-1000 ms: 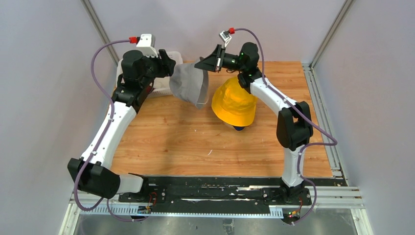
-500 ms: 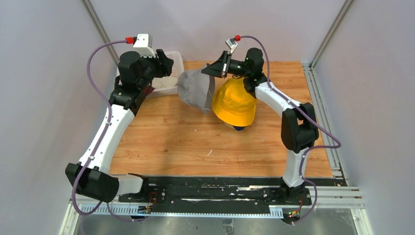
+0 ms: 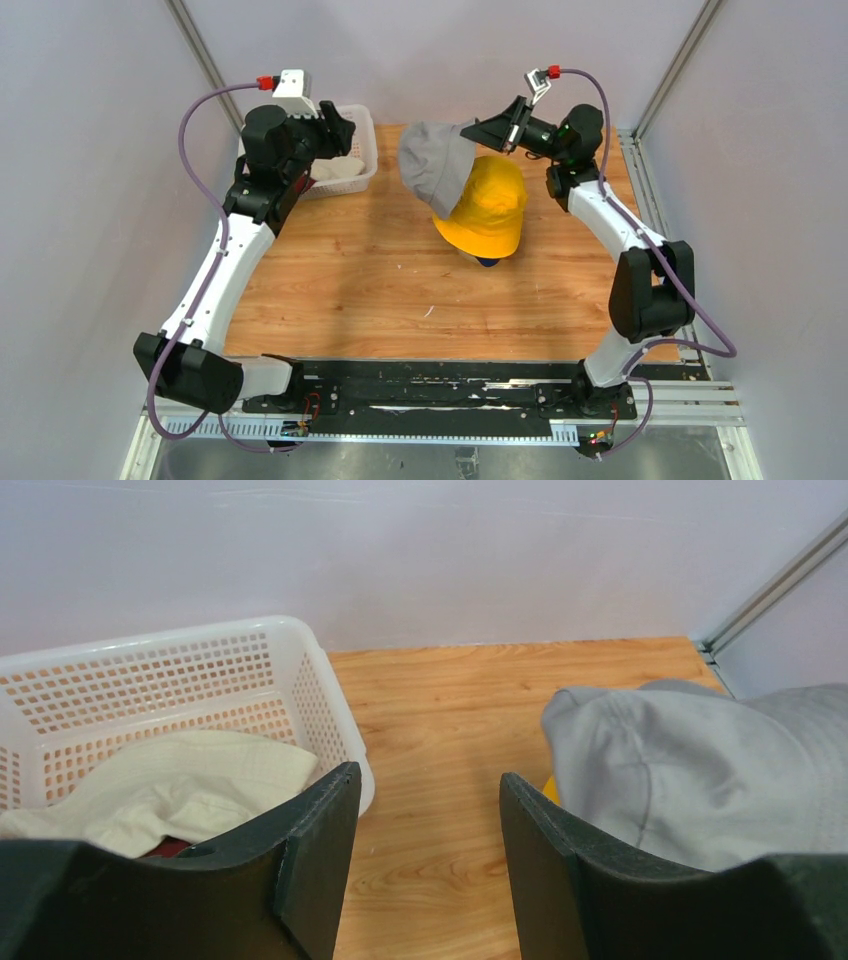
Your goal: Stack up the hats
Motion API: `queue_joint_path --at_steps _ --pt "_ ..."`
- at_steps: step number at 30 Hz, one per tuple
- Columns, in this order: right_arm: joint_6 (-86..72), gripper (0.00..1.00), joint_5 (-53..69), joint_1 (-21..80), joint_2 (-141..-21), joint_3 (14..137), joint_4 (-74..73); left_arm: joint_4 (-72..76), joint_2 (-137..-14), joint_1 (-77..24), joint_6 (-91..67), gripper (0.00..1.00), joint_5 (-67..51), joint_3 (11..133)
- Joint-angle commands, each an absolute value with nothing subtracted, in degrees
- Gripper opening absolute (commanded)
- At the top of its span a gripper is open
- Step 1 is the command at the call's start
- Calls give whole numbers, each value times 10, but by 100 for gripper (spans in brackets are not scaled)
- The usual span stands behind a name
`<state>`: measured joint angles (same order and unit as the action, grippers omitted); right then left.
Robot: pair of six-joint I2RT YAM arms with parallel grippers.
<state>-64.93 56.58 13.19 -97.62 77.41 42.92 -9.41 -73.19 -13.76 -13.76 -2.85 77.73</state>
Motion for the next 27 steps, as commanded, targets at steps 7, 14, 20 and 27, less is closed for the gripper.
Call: queue_joint_path --at_steps 7,14,20,27 --pt "-674 0 582 57 -898 647 514 -71 -720 -143 -143 58 -36 757" --pt "-668 0 587 3 -844 558 519 -50 -710 -154 -158 58 -39 731" --pt "-624 0 589 -28 -802 495 471 -29 -706 -190 -163 58 -33 706" --pt "-567 0 583 -66 -799 437 423 8 -713 -248 -170 58 -16 658"
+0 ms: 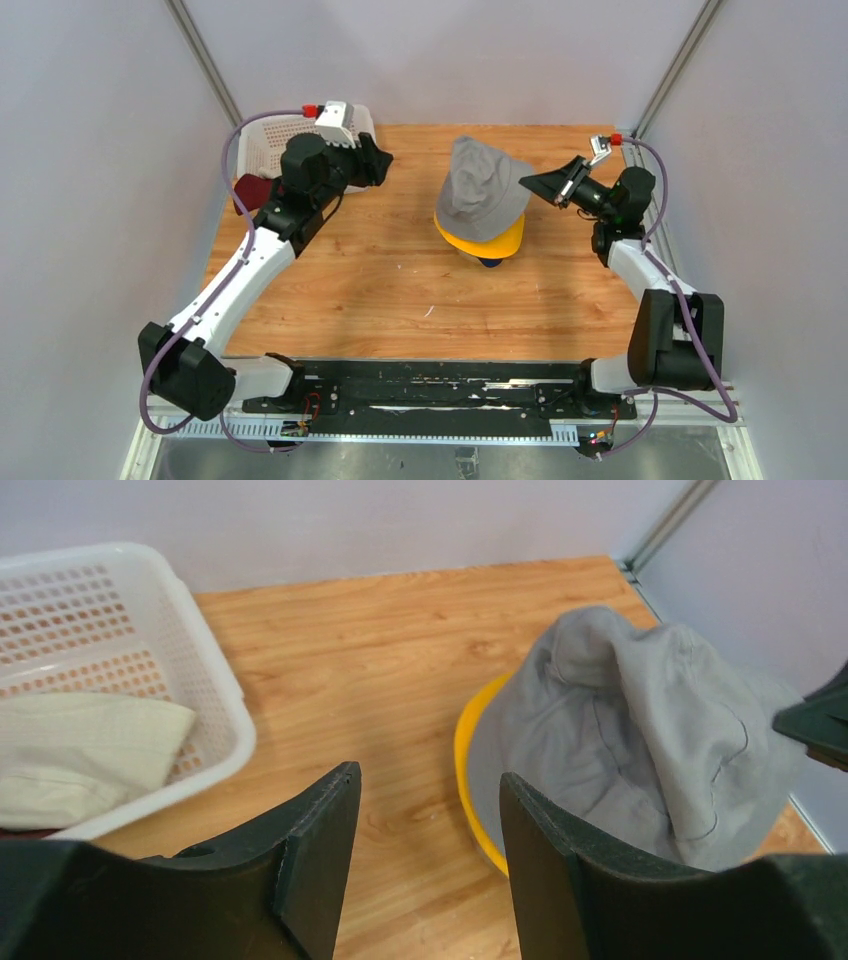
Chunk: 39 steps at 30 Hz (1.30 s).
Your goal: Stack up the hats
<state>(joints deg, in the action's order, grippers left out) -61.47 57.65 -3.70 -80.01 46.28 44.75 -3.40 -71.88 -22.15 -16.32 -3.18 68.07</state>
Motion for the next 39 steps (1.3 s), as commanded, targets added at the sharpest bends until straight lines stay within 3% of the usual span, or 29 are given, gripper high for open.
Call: queue_joint_path --at_steps 1,14,22,39 --pt "-563 0 582 -72 -803 432 422 16 -714 -256 -169 58 -12 650" --pt "-491 1 568 -118 -885 436 356 139 -747 -299 -180 58 41 556" --pt "-413 0 543 -108 -904 469 238 238 -818 -308 -211 59 5 547" --pt "-391 1 523 -73 -934 485 216 372 -871 -322 -271 60 -51 464"
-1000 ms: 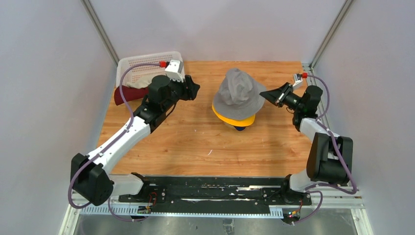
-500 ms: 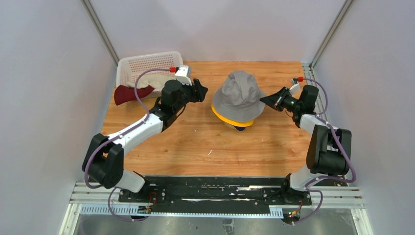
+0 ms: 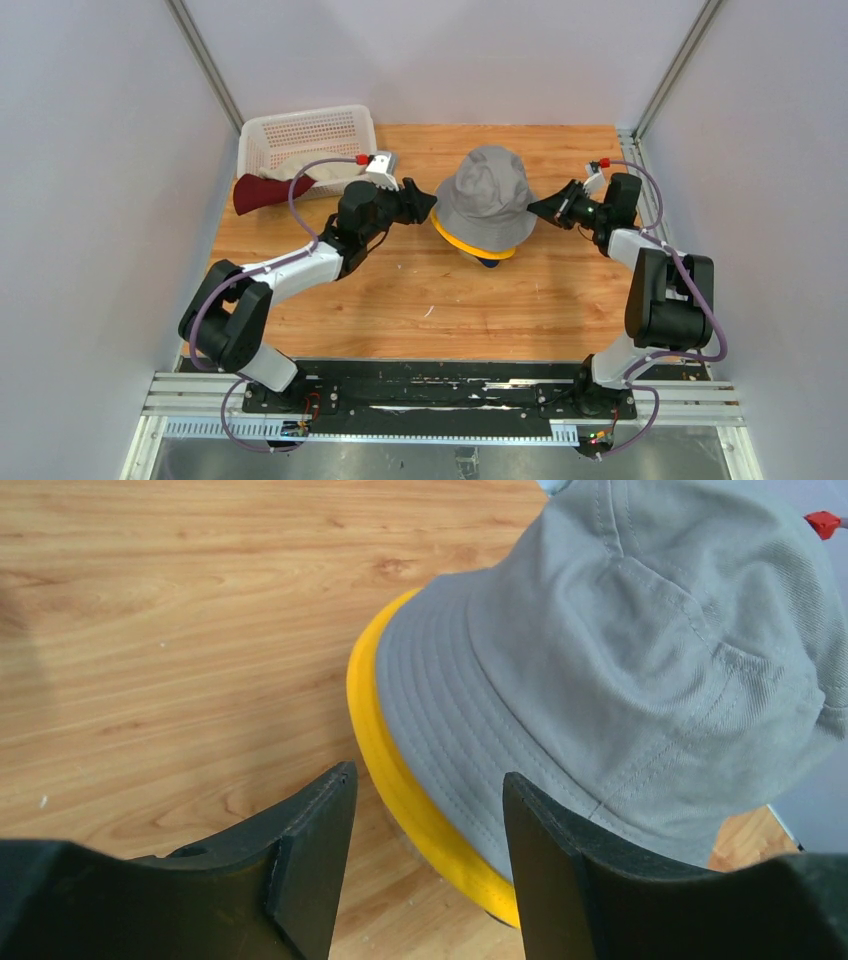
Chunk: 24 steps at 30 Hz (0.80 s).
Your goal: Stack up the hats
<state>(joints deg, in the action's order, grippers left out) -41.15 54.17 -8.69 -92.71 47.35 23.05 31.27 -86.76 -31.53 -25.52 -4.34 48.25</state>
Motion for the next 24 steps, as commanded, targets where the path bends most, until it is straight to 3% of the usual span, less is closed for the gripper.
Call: queue_joint_path --at_steps 1,24 --pt "-390 1 523 -73 -934 486 215 381 -871 -322 -276 60 -51 457" --pt "-371 1 505 -48 -957 500 189 479 -962 -323 -337 60 -88 441"
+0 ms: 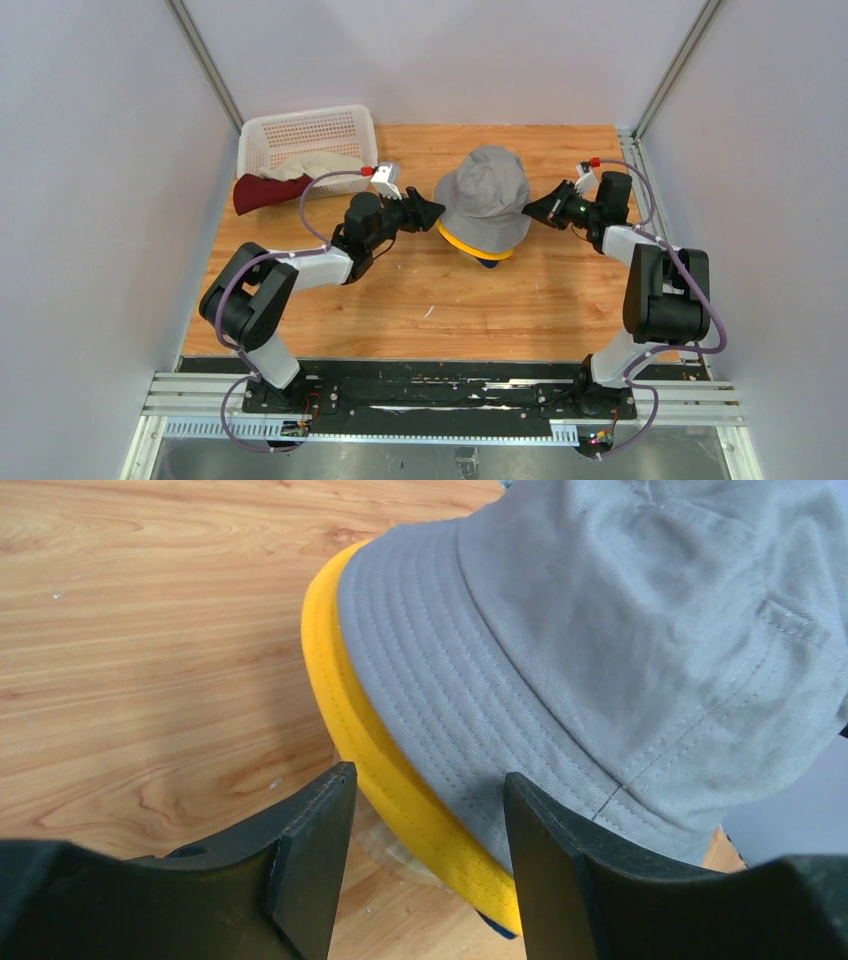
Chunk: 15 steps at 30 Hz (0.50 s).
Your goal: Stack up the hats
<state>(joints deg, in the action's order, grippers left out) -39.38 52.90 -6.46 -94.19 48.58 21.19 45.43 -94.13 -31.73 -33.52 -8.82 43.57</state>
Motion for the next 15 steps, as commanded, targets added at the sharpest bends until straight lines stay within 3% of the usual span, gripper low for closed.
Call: queue_joint_path --at_steps 1,15 --pt "-368 0 503 -46 -959 501 186 479 -968 -324 -337 60 -87 443" --pt "-329 1 461 -31 -960 523 123 465 -986 -329 -319 60 -69 448"
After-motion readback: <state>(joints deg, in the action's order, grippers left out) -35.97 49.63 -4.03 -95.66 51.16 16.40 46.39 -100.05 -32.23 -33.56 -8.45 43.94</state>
